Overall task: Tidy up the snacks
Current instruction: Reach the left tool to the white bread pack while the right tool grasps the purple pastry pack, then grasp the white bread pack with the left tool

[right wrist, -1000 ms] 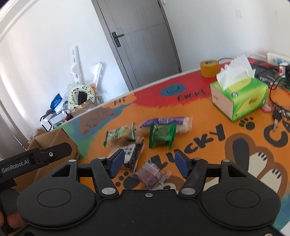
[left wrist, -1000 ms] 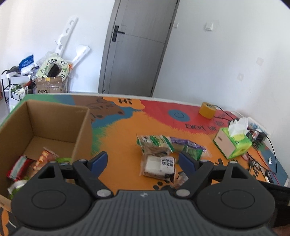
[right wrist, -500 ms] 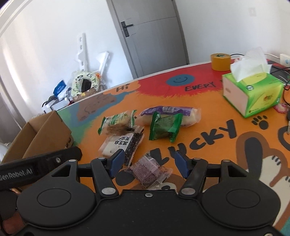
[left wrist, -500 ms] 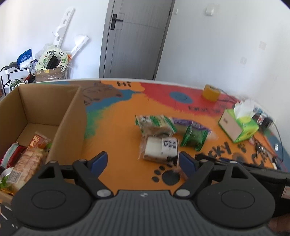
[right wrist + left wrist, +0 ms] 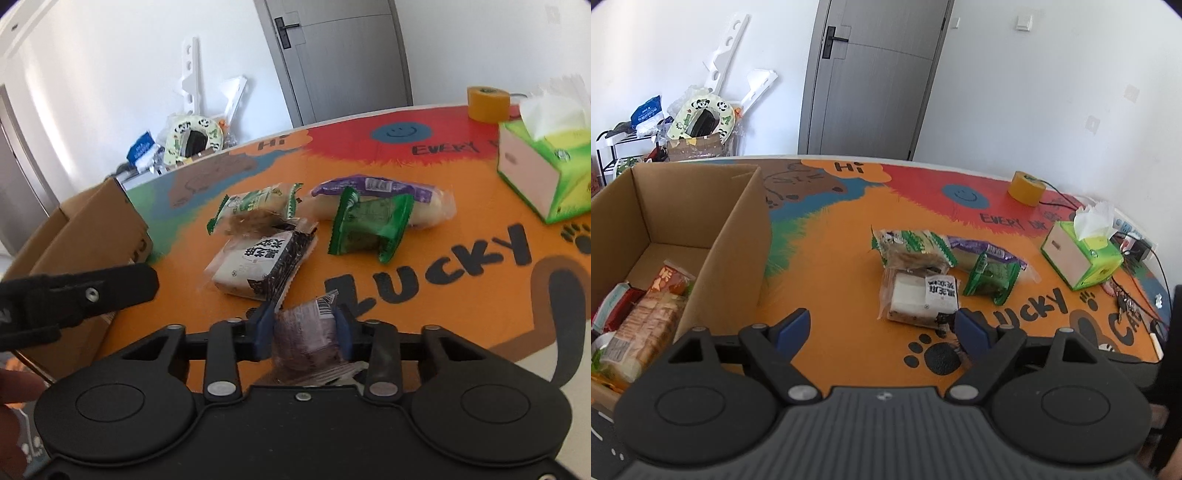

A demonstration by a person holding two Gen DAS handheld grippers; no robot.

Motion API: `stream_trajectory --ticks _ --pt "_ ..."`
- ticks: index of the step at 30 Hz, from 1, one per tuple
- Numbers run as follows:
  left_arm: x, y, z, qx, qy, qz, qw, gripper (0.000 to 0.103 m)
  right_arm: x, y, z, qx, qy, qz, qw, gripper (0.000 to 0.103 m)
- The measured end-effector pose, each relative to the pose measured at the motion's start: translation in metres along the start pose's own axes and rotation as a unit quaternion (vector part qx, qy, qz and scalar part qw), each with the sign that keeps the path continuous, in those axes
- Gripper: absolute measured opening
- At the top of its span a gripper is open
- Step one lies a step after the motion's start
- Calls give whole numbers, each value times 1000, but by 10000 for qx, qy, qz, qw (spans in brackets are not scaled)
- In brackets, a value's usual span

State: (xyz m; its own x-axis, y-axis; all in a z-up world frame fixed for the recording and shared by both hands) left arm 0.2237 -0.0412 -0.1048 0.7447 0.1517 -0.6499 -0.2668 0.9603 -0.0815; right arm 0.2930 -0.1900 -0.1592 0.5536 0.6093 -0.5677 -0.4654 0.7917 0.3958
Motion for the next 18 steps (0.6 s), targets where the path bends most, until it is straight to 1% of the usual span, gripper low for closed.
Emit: stream_trajectory --ticks 3,6,12,18 --pt "5 -5 -2 20 71 -15 10000 84 -7 -7 -1 93 -73 -140 9998 34" --pt "9 -13 -2 82 42 -4 10000 84 -15 -17 -2 197 -140 -285 9993 34" --pt "24 -30 -1 192 96 33 9998 84 -29 -36 -4 427 -262 -534 9973 34" --pt "42 -39 1 262 146 53 9995 84 -38 -55 -3 678 -413 -748 9940 33"
Point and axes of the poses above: each gripper's, at about its wrist camera, not at the fingertips, and x roughly the way its jaws point, y to its left, z to its top, the point moved 4 cm from there along x, roughly the way its jaws point, and after that the axes turned 9 degrees about z, right-handed, at the moved point
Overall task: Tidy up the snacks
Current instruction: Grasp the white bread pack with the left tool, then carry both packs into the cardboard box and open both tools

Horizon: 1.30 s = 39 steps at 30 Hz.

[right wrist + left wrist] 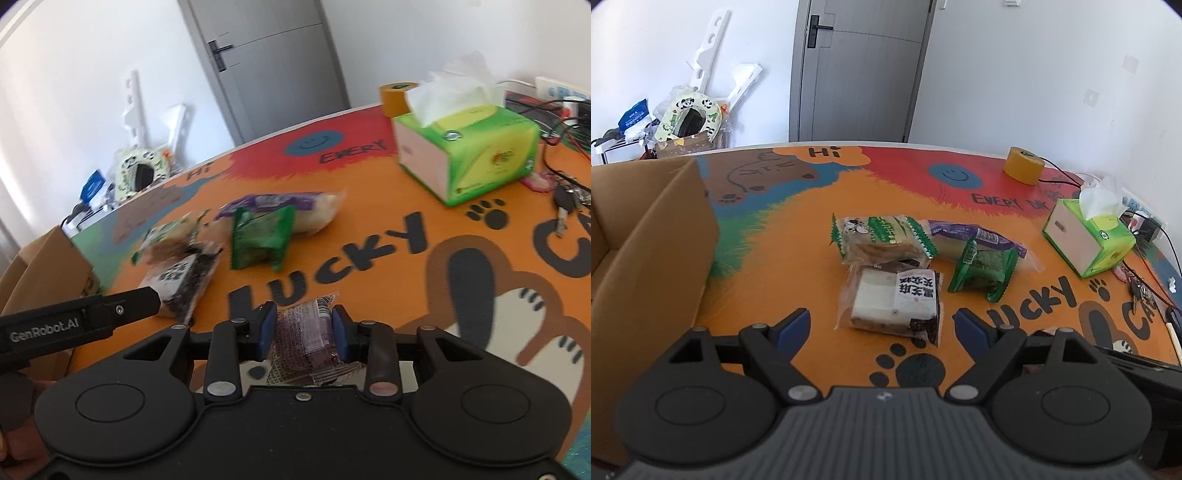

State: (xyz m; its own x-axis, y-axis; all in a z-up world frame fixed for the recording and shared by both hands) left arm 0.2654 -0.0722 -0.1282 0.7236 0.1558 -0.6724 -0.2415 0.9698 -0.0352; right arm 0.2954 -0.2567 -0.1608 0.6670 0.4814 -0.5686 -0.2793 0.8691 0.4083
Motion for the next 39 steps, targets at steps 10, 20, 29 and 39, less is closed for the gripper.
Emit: stream_trajectory --ticks 10,20,29,39 --pt "29 -14 8 151 81 75 9998 84 2 -19 7 294 -134 -153 9994 35" --pt "50 -20 6 201 81 227 9995 82 4 -15 5 5 -132 -69 9999 67" --pt "41 -19 -2 429 -114 165 9989 61 14 6 -3 -828 143 -618 9945 60" --pt "22 -15 -12 419 -53 -29 9991 56 3 12 -7 -661 239 -475 9964 36"
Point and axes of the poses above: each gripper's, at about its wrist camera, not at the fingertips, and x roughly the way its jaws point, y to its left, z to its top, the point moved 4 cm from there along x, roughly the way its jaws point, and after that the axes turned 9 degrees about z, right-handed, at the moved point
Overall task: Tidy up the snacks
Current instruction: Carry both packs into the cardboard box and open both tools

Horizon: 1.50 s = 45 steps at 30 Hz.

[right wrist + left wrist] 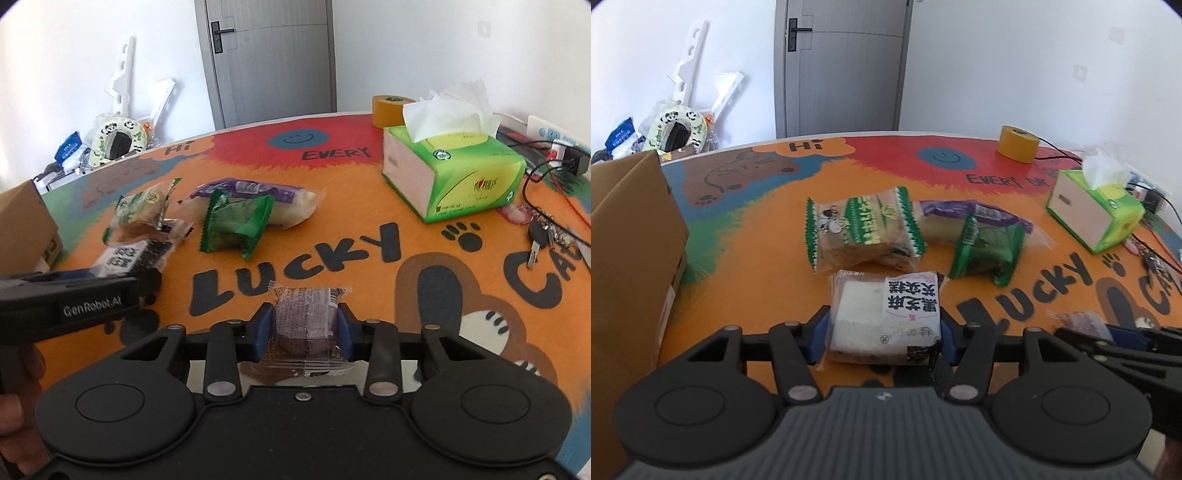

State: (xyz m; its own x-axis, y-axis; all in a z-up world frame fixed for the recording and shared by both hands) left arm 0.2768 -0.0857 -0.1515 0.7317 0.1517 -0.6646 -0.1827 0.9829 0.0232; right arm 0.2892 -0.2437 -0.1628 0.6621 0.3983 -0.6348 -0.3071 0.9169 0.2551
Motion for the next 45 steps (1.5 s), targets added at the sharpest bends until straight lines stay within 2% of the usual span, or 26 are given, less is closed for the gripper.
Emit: stream_trajectory --ticks 2,9,18,31,45 --pt "-6 2 -2 -21 53 -60 10000 56 -4 0 -1 127 -45 97 9999 36" --pt "-31 9 0 -14 -126 -131 9998 56 -21 9 6 220 -322 198 9990 36" --pt "-62 28 22 -185 -482 -180 9985 56 -32 33 24 162 -574 494 9970 35" --pt "-101 77 50 -509 -1001 80 9936 56 -38 79 52 -74 -833 975 9917 35" --pt "-111 140 52 -987 -1155 443 9874 56 -28 136 64 -315 -862 1379 9862 35"
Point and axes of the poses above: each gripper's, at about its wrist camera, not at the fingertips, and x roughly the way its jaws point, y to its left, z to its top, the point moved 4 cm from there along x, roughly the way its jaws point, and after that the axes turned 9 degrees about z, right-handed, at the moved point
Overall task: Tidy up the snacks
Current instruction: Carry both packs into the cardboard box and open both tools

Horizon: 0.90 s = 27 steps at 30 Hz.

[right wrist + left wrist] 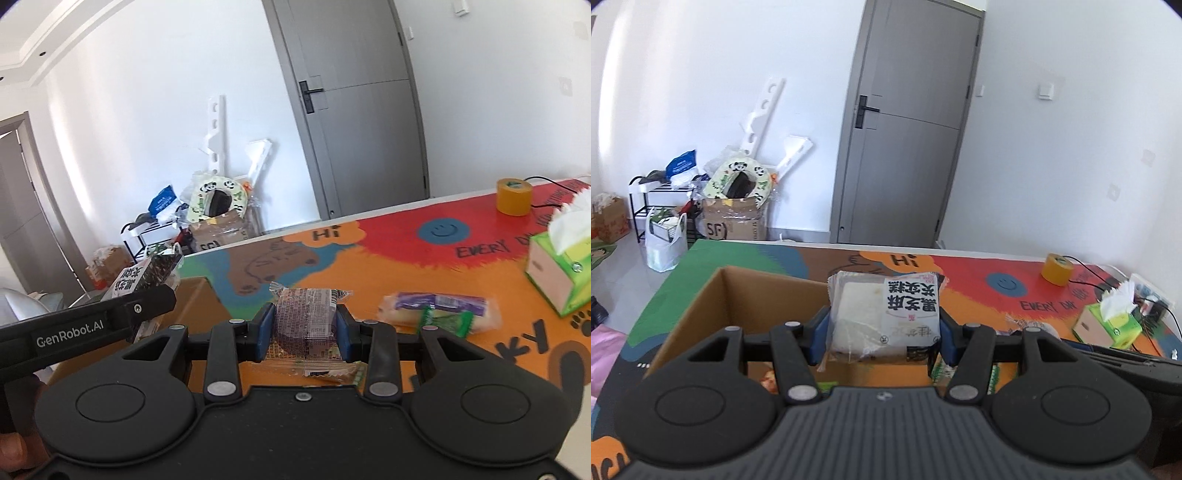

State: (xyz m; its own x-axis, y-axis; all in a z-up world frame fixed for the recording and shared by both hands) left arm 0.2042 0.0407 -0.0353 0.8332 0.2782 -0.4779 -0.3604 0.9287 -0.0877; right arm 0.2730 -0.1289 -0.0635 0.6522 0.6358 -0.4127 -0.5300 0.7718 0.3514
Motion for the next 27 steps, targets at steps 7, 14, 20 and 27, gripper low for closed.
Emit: stream_trajectory --ticks 7,14,20,27 --pt "4 33 1 -213 62 225 9995 56 18 21 2 -64 89 193 9998 35" --pt "12 68 1 -476 149 571 9971 56 32 45 3 -179 151 417 9989 35" --pt "20 89 0 -638 223 703 9952 56 46 61 4 -240 231 524 9981 35" --pt "27 110 -1 -914 293 910 9912 66 57 80 8 -350 278 585 9973 35"
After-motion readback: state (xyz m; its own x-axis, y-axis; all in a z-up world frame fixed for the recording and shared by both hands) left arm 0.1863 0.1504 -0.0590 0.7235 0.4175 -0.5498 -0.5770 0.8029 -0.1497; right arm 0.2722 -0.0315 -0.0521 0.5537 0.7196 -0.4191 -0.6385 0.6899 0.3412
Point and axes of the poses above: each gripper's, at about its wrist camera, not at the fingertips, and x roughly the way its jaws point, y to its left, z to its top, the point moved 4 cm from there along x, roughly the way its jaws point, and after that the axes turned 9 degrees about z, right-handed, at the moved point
